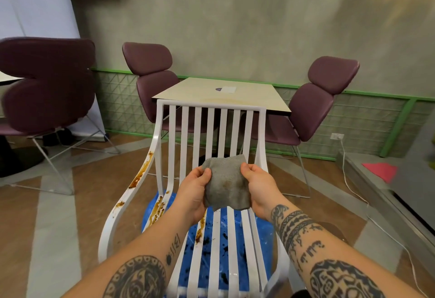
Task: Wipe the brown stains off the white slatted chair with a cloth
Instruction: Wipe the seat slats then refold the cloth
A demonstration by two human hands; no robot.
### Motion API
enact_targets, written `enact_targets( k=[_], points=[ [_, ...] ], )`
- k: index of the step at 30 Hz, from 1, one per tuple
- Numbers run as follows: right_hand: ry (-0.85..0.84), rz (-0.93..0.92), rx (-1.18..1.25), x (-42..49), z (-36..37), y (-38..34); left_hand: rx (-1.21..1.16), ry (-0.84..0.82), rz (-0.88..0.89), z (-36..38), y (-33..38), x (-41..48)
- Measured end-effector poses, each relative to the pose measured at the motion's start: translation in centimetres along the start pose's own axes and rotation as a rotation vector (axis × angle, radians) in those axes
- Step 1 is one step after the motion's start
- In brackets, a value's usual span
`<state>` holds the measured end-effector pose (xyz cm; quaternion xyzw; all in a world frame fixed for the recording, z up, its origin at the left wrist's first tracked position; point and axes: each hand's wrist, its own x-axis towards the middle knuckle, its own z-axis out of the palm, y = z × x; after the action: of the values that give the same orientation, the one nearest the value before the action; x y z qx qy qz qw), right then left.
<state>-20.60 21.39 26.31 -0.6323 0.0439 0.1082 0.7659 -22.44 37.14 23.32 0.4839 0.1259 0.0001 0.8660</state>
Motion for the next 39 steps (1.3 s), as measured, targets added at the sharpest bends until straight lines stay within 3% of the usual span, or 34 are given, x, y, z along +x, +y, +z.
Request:
enact_targets(
  k=[4,10,12,16,20,25,29,36,39],
  points=[
    [-0.046,0.198,0.246,-0.1,0.8,1.0,0.162,0.094,0.059,0.3,0.0,-0.3],
    [0.017,0.254,0.202,0.7,1.6,1.5,0.639,0.398,0.245,0.0,-0.8,0.2],
    [0.017,0.269,0.165,0.9,1.9,1.3,0.623,0.319,0.201,0.3,-0.5,-0.1],
    [-0.055,0.288,0.109,1.2,2.2,0.5,0.45,0.054,-0.073,1.2,0.5,-0.6],
    [-0.147,0.191,0.041,1.1,2.1,-1.8,0.457,0.009,0.06,1.1,0.9,-0.1],
    [0.04,-0.128,-0.328,2.7,1.8,-2.4,0.54,0.02,0.169,1.2,1.6,1.3],
    [-0.14,-0.009,-0.223,3.4,1.3,-2.0,0.629,-0.019,0.211,1.3,2.0,2.3],
    [0.009,0.184,0.114,7.7,1.2,3.1,0.495,-0.058,-0.065,-1.4,-1.1,4.3],
    [0.063,0.33,0.061,8.9,1.3,7.6,0.352,0.039,-0.147,-3.4,-4.2,5.9]
  ],
)
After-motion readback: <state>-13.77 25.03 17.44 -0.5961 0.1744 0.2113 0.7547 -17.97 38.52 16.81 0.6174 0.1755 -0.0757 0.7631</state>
